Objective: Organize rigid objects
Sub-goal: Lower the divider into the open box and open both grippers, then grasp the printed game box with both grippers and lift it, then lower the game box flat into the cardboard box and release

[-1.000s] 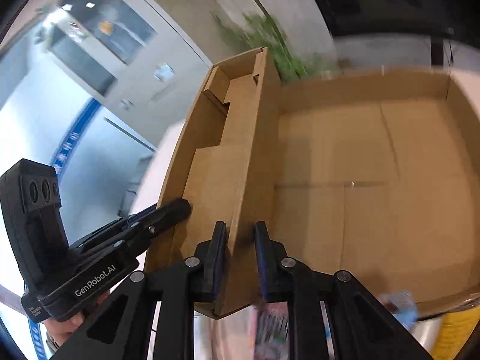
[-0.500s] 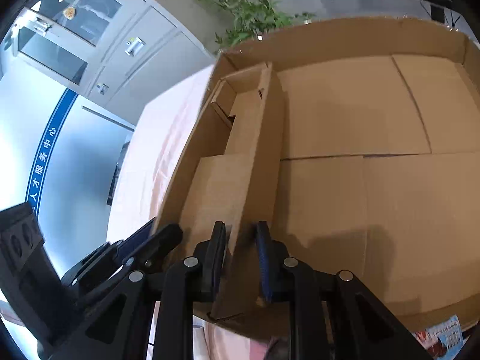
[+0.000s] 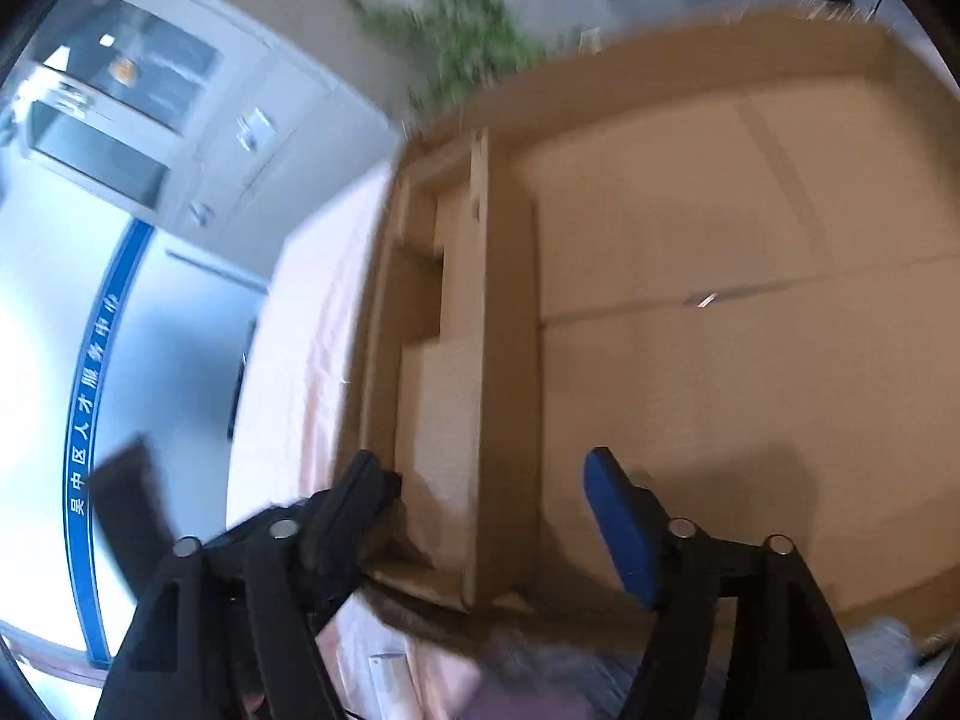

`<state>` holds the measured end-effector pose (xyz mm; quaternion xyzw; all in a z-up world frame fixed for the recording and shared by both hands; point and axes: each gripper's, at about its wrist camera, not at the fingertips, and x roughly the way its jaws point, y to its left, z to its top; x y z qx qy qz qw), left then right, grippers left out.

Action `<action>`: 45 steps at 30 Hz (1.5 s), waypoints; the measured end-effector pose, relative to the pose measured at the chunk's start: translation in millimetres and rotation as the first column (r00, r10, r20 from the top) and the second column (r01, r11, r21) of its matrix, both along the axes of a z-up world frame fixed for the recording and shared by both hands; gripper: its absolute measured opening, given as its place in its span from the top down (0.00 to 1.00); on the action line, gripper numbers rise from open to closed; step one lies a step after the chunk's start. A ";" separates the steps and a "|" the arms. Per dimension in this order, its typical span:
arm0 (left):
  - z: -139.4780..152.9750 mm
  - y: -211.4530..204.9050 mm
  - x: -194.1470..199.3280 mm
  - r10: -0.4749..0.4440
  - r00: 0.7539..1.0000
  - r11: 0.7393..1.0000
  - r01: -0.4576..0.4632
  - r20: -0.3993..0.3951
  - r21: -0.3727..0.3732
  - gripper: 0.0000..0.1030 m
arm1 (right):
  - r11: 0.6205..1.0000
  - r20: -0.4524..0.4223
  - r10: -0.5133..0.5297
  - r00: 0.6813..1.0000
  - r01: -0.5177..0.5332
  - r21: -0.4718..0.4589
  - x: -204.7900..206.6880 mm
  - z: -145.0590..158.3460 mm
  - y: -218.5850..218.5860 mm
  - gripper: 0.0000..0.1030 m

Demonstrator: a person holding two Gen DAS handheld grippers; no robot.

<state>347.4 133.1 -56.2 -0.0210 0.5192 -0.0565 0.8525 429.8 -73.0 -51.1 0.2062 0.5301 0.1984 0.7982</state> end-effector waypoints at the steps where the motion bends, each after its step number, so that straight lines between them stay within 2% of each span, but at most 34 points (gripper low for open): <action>1: 0.8 -0.9 -2.5 0.003 1.000 1.000 -0.003 0.000 0.005 0.88 | 1.000 0.054 -0.005 0.999 0.005 0.001 -13.6 16.5 -13.8 0.24; 4: 2.5 -1.5 -11.8 0.000 1.000 1.000 0.000 0.006 0.008 0.87 | 0.999 0.232 -0.033 0.972 0.040 -0.027 -63.0 57.3 -50.5 0.03; 6: 4.8 1.2 -16.3 0.009 1.000 1.000 -0.010 0.028 0.008 0.82 | 0.994 0.375 -0.014 0.927 0.056 -0.099 -112.6 76.2 -74.9 0.00; 7: 7.8 0.1 -15.5 0.019 0.999 1.000 -0.020 0.043 0.023 0.73 | 0.989 0.399 0.009 0.917 0.052 -0.142 -131.1 77.0 -81.1 0.00; 8: 9.4 0.2 -16.2 0.038 0.998 0.998 -0.041 0.056 0.048 0.63 | 0.985 0.404 0.035 0.914 0.037 -0.171 -144.4 73.7 -83.9 0.00; 10: 27.2 -1.8 -33.2 0.068 0.989 0.995 -0.077 0.132 0.067 0.54 | 0.977 0.387 0.089 0.918 -0.004 -0.215 -172.3 57.4 -88.5 0.00; 12: 51.5 -10.7 -61.8 0.057 0.975 0.997 -0.067 0.216 0.040 0.31 | 0.971 0.376 0.110 0.920 -0.020 -0.237 -188.5 44.8 -90.7 0.00; 13: 62.6 -19.0 -79.8 0.046 0.965 0.999 -0.052 0.260 0.014 0.14 | 0.973 0.354 0.132 0.926 -0.053 -0.225 -195.7 33.2 -88.8 0.00; 14: 67.8 -26.3 -88.7 0.014 0.956 1.000 -0.015 0.292 0.000 0.10 | 0.974 0.337 0.154 0.929 -0.085 -0.210 -198.8 27.1 -84.9 0.00; 16: 67.7 -59.2 -110.7 -0.112 0.957 0.992 0.124 0.267 -0.028 0.10 | 0.972 0.314 0.189 0.930 -0.132 -0.193 -200.2 14.8 -75.8 0.00; 19: 54.6 -95.0 -119.3 -0.217 0.953 0.970 0.234 0.210 -0.060 0.10 | 0.964 0.266 0.200 0.943 -0.140 -0.227 -195.3 -3.6 -57.5 0.00; 22: 41.7 -111.4 -115.3 -0.238 0.954 0.964 0.255 0.182 -0.075 0.13 | 0.960 0.265 0.182 0.947 -0.112 -0.257 -189.3 -9.0 -47.4 0.00; 24: 34.0 -114.6 -106.5 -0.242 0.959 0.959 0.259 0.145 -0.113 0.21 | 0.962 0.249 0.157 0.956 -0.090 -0.259 -183.9 -10.5 -43.4 0.00; 26: 28.8 -116.1 -101.5 -0.241 0.964 0.958 0.256 0.115 -0.133 0.34 | 0.965 0.223 0.163 0.961 -0.109 -0.238 -177.2 -18.8 -38.0 0.00; 28: 19.4 -119.0 -103.1 -0.246 0.965 0.958 0.256 0.090 -0.128 0.34 | 0.953 0.216 0.169 0.962 -0.103 -0.285 -170.0 -24.6 -24.5 0.00; 32: 12.7 -113.0 -114.2 -0.220 0.970 0.962 0.234 0.102 -0.142 0.35 | 0.931 0.232 0.161 0.959 -0.070 -0.359 -174.1 -31.9 -10.9 0.00; 34: 16.2 -110.9 -120.6 -0.201 0.972 0.968 0.216 0.118 -0.128 0.36 | 0.938 0.241 0.130 0.962 -0.040 -0.344 -177.8 -30.9 -12.9 0.10; 36: 26.6 -108.3 -130.0 -0.171 0.973 0.974 0.191 0.152 -0.125 0.36 | 0.953 0.244 0.104 0.964 -0.026 -0.302 -179.2 -27.5 -17.3 0.10; 41: 74.0 -109.1 -139.9 -0.136 0.950 0.975 0.179 0.280 -0.135 0.36 | 0.966 0.371 0.081 0.925 0.019 -0.258 -193.6 12.8 -21.4 0.10; 45: 121.4 -111.5 -113.8 -0.114 0.921 0.971 0.183 0.371 -0.156 0.36 | 0.971 0.462 0.076 0.883 0.039 -0.235 -181.7 61.7 -26.5 0.10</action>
